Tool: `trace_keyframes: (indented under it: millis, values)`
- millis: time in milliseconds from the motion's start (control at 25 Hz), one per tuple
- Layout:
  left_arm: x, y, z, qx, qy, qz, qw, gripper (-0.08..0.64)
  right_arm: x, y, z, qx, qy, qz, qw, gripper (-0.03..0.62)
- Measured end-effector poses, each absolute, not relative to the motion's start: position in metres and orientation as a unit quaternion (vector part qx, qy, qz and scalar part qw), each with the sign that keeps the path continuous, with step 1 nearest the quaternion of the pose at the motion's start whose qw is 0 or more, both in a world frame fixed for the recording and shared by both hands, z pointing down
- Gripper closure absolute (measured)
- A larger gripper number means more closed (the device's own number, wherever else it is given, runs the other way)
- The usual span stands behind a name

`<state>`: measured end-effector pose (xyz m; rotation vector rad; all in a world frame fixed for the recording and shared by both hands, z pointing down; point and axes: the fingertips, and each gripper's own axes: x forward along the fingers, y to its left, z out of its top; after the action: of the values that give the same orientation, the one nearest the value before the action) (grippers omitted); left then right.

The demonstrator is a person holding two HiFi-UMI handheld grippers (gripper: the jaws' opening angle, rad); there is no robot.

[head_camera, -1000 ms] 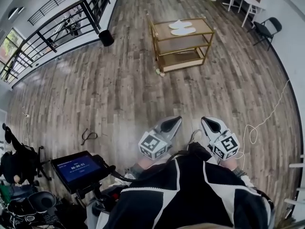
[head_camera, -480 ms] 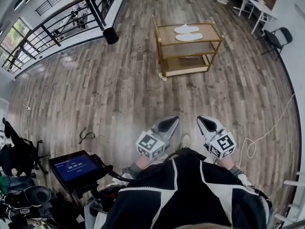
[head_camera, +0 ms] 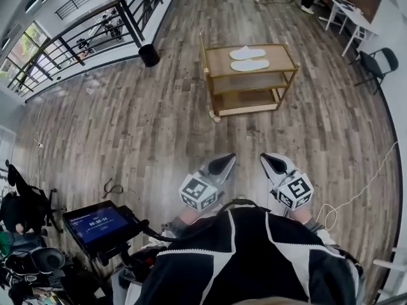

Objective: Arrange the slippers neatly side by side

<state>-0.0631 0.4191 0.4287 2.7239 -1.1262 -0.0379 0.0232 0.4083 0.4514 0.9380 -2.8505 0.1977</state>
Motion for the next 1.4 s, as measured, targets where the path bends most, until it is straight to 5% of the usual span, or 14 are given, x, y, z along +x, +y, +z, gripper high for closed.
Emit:
trace_keyframes:
  millis: [840,1400]
  values:
    - [-0.035,0.307,0.439,0.929,-0.355,-0.001,0.099,0.543,0.048,0.306,0.466,0.333,-0.937,0.082,0.06,0.583]
    - [-0.085,0.124,0.431,0.955,-0.283,0.014,0.091,0.543,-0.011,0.138,0.457,0.392,-0.914,0.09,0.05,0.583]
